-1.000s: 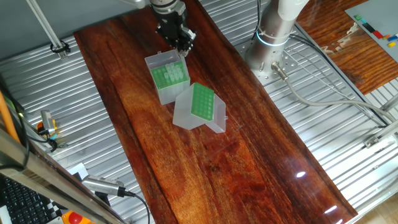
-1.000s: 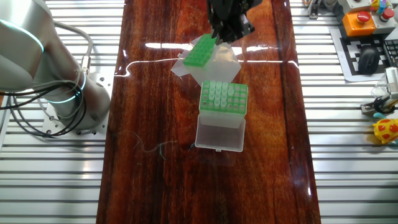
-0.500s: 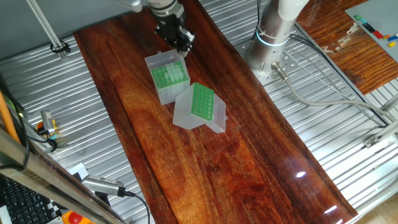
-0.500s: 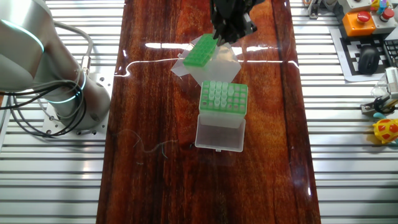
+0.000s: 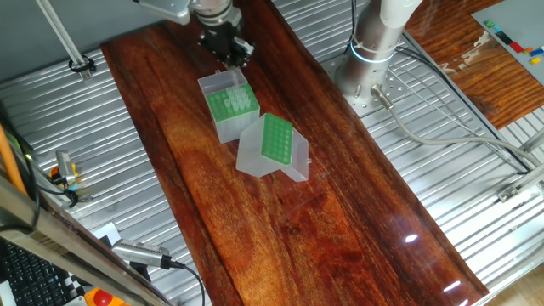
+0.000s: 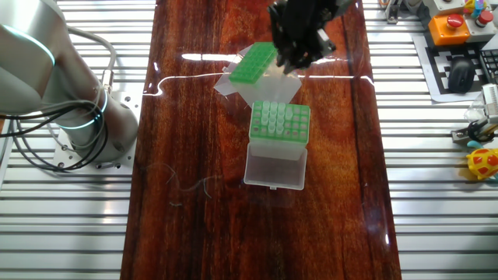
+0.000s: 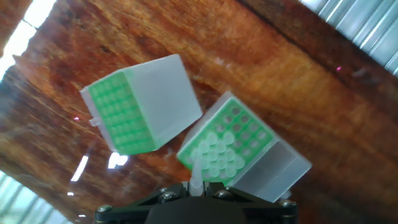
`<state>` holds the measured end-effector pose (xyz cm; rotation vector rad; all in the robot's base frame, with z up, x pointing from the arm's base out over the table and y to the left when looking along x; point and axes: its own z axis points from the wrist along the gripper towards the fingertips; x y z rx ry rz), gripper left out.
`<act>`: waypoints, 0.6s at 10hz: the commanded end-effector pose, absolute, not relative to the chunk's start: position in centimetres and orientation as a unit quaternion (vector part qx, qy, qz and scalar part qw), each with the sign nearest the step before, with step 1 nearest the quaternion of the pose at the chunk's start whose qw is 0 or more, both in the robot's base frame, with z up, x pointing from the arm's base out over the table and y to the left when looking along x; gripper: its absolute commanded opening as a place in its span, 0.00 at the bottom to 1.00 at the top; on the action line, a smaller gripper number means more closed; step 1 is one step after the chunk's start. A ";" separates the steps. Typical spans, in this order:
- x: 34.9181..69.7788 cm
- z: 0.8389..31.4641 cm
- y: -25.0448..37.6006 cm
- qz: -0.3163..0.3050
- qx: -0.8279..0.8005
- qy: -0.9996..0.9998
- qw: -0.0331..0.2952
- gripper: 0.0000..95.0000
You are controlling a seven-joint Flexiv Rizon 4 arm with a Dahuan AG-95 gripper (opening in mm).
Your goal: Transfer all large pipette tips from one holder to another
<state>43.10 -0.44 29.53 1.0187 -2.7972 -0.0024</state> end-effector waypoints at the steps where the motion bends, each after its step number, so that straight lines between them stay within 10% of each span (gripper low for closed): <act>1: 43.7 29.8 -0.5 -0.011 0.337 -0.939 0.072 0.00; 6: 44.6 29.7 -0.2 -0.016 0.328 -0.942 0.069 0.00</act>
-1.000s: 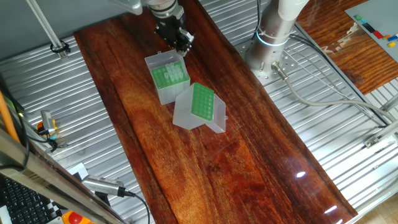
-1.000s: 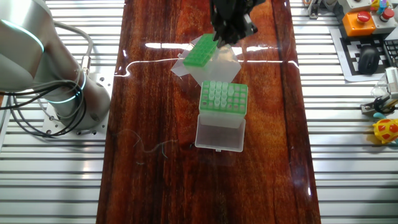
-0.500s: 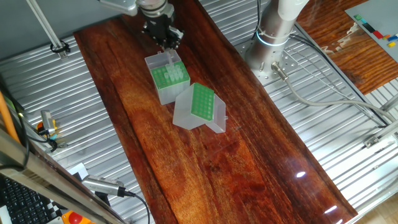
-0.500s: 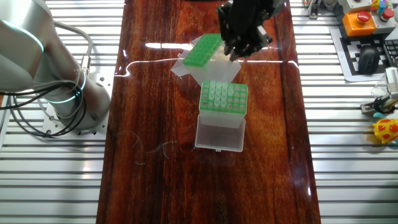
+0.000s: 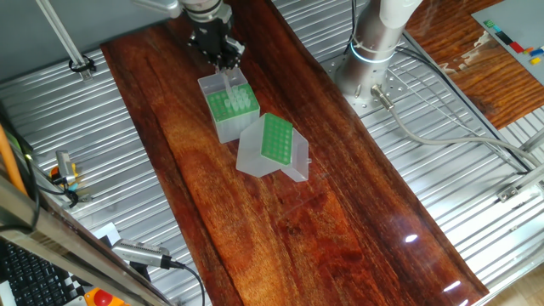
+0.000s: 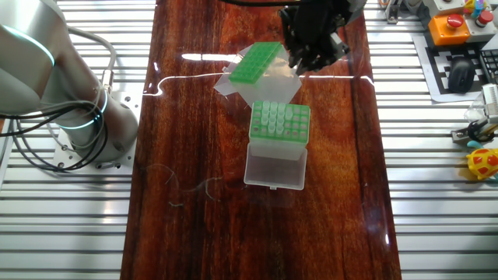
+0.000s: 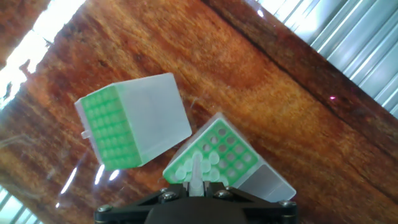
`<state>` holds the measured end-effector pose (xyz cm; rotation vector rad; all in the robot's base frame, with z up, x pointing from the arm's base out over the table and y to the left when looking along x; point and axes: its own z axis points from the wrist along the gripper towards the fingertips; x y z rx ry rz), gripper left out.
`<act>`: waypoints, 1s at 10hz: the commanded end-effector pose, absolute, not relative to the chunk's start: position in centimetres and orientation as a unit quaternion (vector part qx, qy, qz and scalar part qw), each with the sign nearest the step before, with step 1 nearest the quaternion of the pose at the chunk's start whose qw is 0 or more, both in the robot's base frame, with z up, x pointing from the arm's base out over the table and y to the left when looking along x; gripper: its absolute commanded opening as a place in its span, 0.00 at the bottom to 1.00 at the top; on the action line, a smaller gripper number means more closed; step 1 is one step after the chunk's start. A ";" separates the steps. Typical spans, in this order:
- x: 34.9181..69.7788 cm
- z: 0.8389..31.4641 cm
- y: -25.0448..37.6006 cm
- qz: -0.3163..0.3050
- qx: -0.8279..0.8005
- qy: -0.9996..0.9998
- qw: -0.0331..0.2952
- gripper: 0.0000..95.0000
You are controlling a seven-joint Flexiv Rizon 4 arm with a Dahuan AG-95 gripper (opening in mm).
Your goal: Transfer all large pipette tips from one holder to another
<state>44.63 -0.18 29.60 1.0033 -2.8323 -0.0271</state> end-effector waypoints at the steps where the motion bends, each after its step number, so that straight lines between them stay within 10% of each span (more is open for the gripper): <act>1: 44.6 29.7 -0.2 -0.011 0.324 -0.943 0.069 0.00; 10: 45.5 27.8 -0.9 -0.005 0.325 -0.945 0.045 0.00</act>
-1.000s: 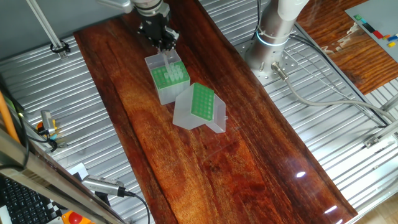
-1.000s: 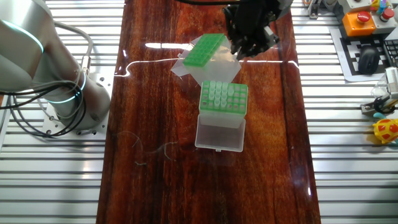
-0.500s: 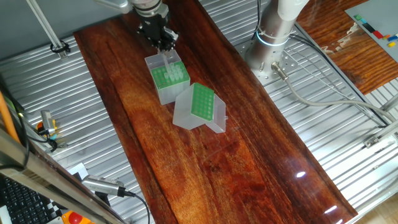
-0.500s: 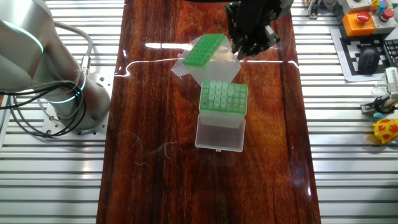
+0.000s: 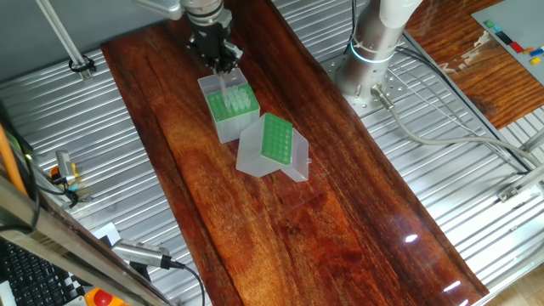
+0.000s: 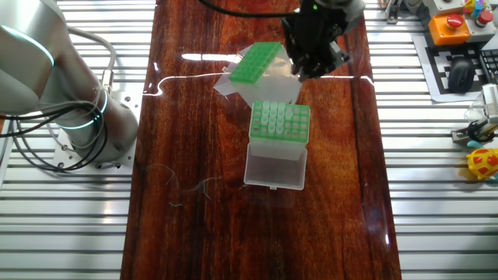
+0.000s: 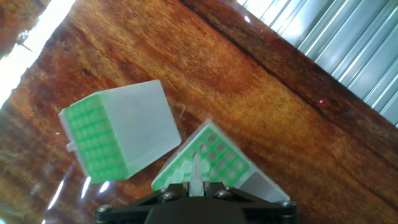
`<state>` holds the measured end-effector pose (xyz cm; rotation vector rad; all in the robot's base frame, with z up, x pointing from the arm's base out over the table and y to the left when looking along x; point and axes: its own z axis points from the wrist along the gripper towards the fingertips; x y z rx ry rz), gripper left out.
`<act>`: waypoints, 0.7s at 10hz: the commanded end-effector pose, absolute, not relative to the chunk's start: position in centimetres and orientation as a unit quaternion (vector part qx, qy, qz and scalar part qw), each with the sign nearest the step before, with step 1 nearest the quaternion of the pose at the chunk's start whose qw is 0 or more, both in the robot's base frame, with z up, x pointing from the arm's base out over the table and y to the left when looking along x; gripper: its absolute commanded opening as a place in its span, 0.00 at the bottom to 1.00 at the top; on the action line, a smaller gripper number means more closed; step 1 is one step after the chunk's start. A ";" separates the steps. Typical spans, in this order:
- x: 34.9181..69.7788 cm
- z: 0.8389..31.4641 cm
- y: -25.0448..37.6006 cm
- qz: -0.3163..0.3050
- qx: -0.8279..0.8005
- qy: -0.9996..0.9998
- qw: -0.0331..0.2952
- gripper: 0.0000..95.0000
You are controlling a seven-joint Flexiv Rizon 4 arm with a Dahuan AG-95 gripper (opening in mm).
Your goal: Transfer all large pipette tips from one holder to another
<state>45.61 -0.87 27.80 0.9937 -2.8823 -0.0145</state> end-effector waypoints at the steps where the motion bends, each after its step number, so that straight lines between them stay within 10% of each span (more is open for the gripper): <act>1: 45.5 27.7 -0.9 -0.005 0.325 -0.945 0.045 0.00; 7: 45.2 27.7 -1.0 -0.013 0.322 -0.945 0.049 0.00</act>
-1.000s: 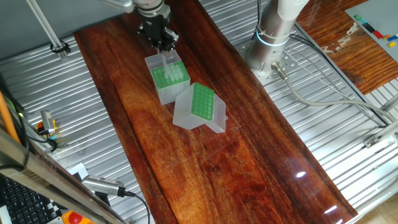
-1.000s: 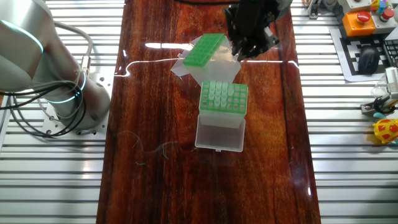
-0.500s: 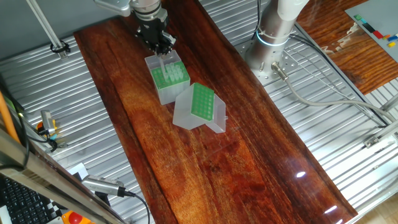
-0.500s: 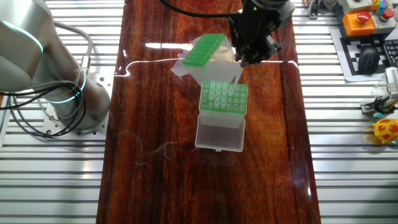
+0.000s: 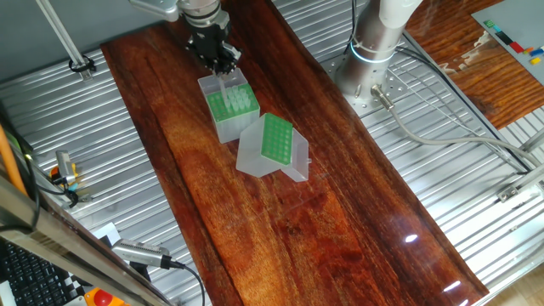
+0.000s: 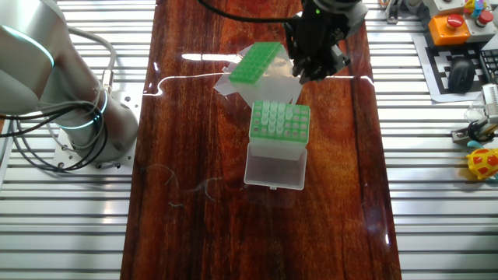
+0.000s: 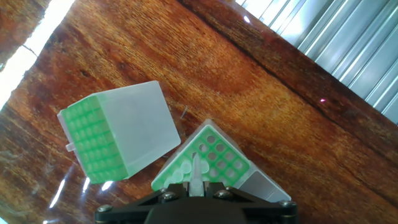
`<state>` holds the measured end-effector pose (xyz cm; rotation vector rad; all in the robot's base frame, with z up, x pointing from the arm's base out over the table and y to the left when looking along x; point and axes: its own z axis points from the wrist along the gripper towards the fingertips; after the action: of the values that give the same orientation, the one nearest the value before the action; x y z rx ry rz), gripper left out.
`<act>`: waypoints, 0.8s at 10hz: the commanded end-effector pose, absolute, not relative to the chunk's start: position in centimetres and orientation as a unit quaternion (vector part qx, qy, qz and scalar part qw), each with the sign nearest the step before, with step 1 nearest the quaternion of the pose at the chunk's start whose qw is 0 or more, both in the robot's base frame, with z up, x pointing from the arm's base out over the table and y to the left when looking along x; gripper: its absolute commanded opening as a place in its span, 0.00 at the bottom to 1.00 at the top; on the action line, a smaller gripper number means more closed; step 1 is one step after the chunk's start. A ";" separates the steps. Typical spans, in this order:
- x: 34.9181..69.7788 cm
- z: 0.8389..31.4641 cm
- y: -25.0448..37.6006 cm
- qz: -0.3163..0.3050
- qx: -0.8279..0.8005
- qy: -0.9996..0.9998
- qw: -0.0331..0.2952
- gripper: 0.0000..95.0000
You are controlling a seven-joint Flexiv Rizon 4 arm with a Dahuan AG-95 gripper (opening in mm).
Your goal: Transfer all large pipette tips from one holder to another
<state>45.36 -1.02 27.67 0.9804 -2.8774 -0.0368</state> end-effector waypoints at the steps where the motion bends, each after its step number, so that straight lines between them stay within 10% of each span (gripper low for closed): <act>1: 45.2 27.6 -1.1 -0.013 0.322 -0.945 0.049 0.00; 8: 45.1 23.1 -0.9 -0.013 0.332 -0.942 0.043 0.00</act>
<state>45.19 -0.99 22.71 1.0163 -2.8824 -0.0388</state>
